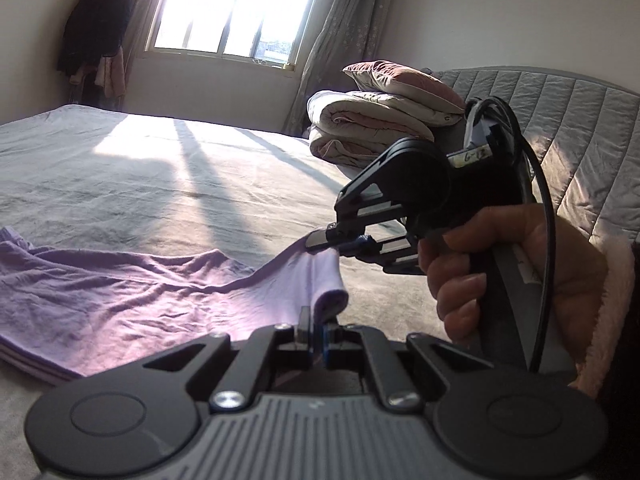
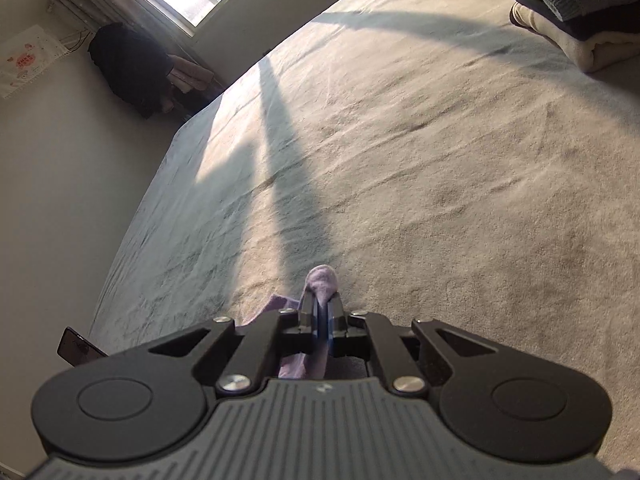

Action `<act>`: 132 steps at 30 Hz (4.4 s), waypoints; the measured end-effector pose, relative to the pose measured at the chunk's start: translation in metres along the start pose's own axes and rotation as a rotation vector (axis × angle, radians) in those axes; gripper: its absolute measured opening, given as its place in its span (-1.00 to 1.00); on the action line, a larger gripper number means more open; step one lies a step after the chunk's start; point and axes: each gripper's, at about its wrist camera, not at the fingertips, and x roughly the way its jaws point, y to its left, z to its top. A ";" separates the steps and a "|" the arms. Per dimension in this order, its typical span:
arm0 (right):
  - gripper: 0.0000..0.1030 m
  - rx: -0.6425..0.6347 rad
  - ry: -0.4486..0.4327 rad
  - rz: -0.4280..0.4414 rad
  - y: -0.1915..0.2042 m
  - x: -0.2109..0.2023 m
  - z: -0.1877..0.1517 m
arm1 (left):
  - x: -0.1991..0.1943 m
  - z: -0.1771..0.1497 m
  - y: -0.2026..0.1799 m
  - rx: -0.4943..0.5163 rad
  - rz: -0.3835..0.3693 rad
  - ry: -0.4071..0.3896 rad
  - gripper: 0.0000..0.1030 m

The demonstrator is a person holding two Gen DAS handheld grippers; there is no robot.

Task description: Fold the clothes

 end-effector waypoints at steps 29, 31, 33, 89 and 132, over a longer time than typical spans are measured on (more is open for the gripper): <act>-0.89 -0.216 0.170 -0.051 0.178 0.117 -0.048 | -0.048 -0.002 0.174 -0.546 0.256 -0.158 -0.93; -0.89 -0.222 0.183 -0.043 0.185 0.126 -0.054 | -0.051 -0.005 0.180 -0.556 0.295 -0.160 -0.93; -0.89 -0.222 0.194 -0.036 0.190 0.132 -0.057 | -0.053 -0.006 0.185 -0.563 0.321 -0.162 -0.93; -0.14 -0.328 0.177 0.262 0.187 0.123 -0.096 | -0.021 0.032 0.213 0.048 0.277 0.047 -0.67; -0.29 -0.549 -0.147 -0.070 0.145 0.101 -0.111 | 0.039 0.058 0.231 0.075 0.235 0.031 -0.89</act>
